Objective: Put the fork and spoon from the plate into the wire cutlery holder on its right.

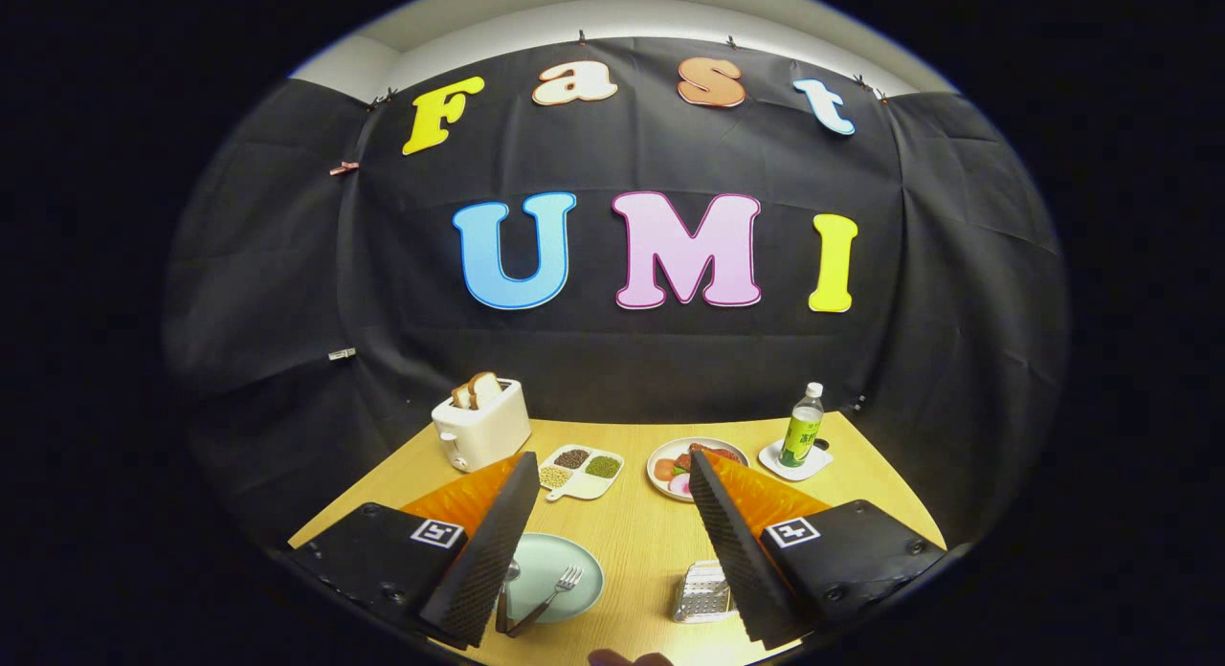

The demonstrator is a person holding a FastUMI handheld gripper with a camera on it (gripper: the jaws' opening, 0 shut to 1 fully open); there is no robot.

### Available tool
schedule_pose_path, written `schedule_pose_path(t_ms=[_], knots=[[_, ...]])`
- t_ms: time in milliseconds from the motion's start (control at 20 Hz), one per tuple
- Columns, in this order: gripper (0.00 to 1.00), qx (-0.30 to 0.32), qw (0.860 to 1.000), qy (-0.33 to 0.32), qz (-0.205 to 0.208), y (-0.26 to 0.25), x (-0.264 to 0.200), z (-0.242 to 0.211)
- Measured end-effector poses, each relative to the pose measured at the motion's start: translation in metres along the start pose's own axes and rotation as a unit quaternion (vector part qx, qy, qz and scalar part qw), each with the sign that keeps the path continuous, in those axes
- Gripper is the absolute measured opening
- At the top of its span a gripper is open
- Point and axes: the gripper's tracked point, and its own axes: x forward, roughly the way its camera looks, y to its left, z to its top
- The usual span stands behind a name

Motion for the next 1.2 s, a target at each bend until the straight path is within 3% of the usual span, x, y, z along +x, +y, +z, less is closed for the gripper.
schedule_pose_path(t_ms=[300,500,900,1050,1200], knots=[[0.98,-0.011,0.999,0.032,-0.006,0.015,0.01,-0.034],[0.98,-0.014,0.992,0.126,0.005,0.037,0.019,-0.097],[0.98,-0.046,0.952,0.303,0.022,0.061,0.032,-0.216],[0.93,-0.046,0.93,0.363,0.028,0.068,0.033,-0.254],[0.87,-0.051,0.919,0.389,0.024,0.07,0.038,-0.271]])
